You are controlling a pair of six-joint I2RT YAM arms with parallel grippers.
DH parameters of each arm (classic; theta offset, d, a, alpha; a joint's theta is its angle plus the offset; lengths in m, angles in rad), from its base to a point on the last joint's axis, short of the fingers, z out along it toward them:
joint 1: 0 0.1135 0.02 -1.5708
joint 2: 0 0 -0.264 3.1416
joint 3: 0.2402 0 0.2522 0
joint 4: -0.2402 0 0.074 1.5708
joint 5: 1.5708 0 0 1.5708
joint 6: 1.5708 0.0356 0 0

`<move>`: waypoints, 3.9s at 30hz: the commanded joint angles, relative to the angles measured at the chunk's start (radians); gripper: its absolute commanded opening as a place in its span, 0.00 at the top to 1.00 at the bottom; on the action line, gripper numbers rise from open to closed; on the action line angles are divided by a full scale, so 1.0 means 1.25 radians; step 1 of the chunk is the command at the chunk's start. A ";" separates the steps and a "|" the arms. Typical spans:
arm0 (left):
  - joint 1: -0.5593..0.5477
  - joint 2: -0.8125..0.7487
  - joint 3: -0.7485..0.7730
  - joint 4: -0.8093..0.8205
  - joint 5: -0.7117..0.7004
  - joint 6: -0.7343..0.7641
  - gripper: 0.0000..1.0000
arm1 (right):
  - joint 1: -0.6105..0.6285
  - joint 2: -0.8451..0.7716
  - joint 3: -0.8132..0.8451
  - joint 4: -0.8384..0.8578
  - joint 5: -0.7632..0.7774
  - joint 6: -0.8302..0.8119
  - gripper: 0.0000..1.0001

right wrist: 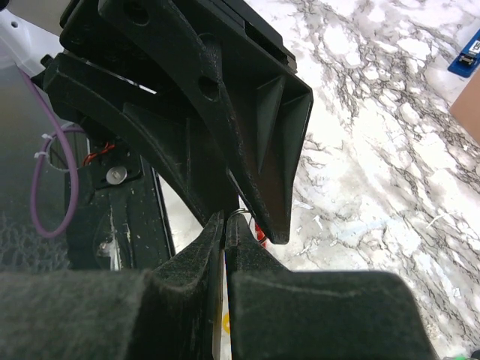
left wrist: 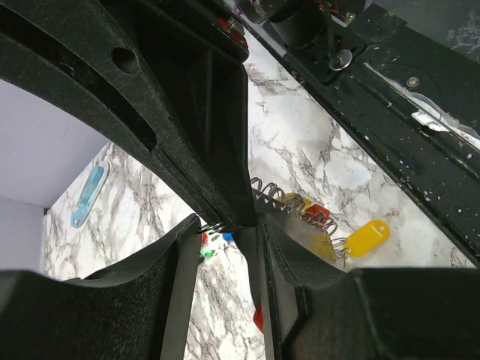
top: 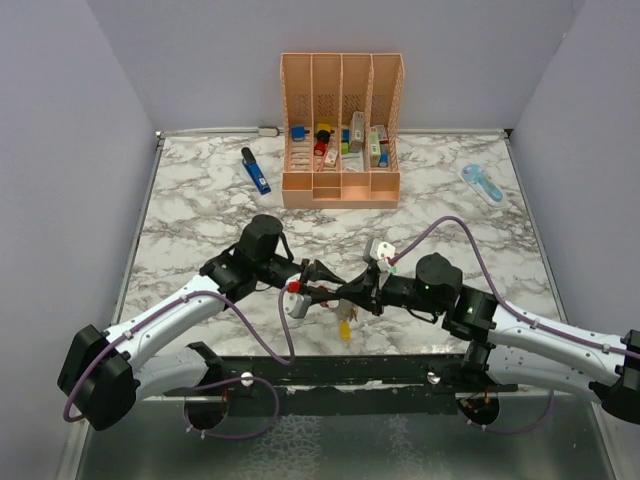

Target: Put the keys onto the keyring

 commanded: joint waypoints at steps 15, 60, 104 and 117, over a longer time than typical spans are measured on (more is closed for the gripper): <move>-0.002 0.006 0.011 0.012 0.027 0.008 0.88 | 0.002 -0.056 0.013 0.032 0.042 0.019 0.99; -0.001 0.061 0.105 0.117 -0.277 -0.637 1.00 | 0.003 -0.141 0.015 -0.130 0.424 0.071 0.37; 0.029 0.088 0.127 0.286 0.033 -0.856 1.00 | 0.003 -0.021 -0.260 0.497 0.198 0.025 0.56; 0.029 0.103 0.119 0.312 0.006 -0.904 0.98 | 0.000 0.067 -0.258 0.611 0.181 0.019 0.86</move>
